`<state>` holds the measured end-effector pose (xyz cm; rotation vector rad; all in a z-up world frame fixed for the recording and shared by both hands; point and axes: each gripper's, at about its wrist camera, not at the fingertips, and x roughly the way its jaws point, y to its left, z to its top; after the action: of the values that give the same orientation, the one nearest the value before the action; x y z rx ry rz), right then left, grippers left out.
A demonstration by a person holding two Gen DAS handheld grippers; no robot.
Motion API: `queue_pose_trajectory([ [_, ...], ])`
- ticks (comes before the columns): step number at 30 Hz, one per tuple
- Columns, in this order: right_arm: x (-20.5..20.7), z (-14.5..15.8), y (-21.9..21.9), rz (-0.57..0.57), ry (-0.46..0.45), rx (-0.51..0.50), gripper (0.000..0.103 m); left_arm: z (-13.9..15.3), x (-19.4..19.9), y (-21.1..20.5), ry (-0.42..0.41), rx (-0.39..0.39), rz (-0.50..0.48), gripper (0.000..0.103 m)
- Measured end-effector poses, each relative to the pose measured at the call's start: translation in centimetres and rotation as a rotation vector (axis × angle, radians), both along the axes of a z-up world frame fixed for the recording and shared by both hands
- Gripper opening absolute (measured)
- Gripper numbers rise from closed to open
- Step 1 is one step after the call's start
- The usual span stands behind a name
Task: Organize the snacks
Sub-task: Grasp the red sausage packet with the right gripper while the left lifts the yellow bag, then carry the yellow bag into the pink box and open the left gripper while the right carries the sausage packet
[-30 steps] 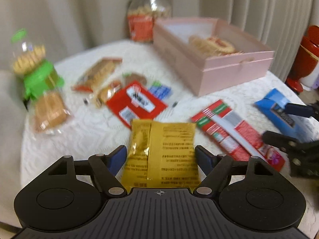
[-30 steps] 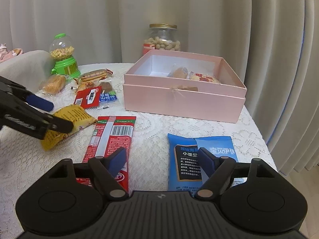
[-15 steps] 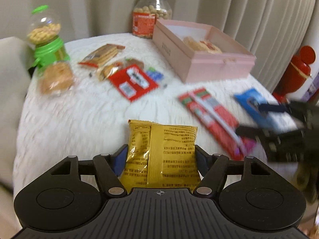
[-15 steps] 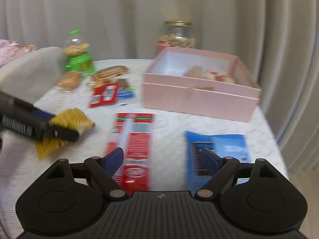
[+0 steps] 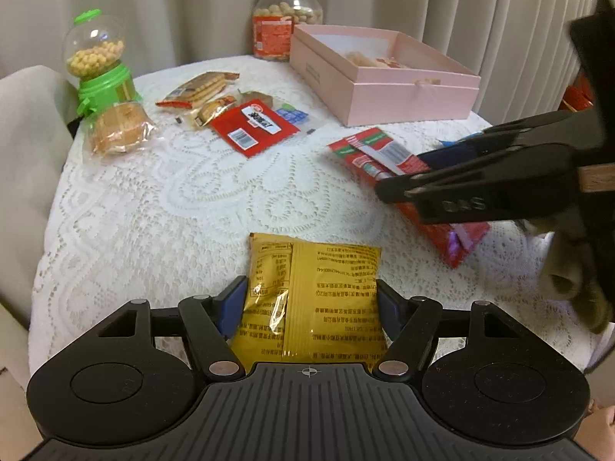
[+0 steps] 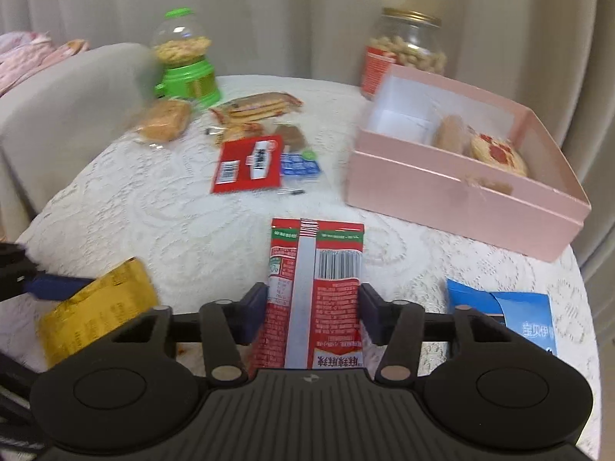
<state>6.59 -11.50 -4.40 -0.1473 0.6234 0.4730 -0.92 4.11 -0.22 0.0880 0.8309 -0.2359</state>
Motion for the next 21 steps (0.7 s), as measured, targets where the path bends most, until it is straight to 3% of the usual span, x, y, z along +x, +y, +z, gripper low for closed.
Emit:
queue_pose_trajectory([
  [10,-5.3,3.7,-7.0,-0.047,-0.117,0.094,0.047,-0.3,-0.2,-1.0,-0.013,0.051,0.008,0.078],
  [15,-7.5,5.0,-10.8,-0.106,-0.185,0.144,0.047,0.1,-0.6,-1.2,-0.005,0.050,0.027,0.073],
  [18,-8.7,5.3,-12.4,-0.144,-0.242,0.154,0.047,1.9,-1.2,-1.3,-0.026,-0.018,0.028,0.072],
  [21,-9.0,5.6,-14.0,-0.184,-0.281,0.170,0.047,6.4,-0.6,-2.3,-0.152,-0.072,0.010,0.072],
])
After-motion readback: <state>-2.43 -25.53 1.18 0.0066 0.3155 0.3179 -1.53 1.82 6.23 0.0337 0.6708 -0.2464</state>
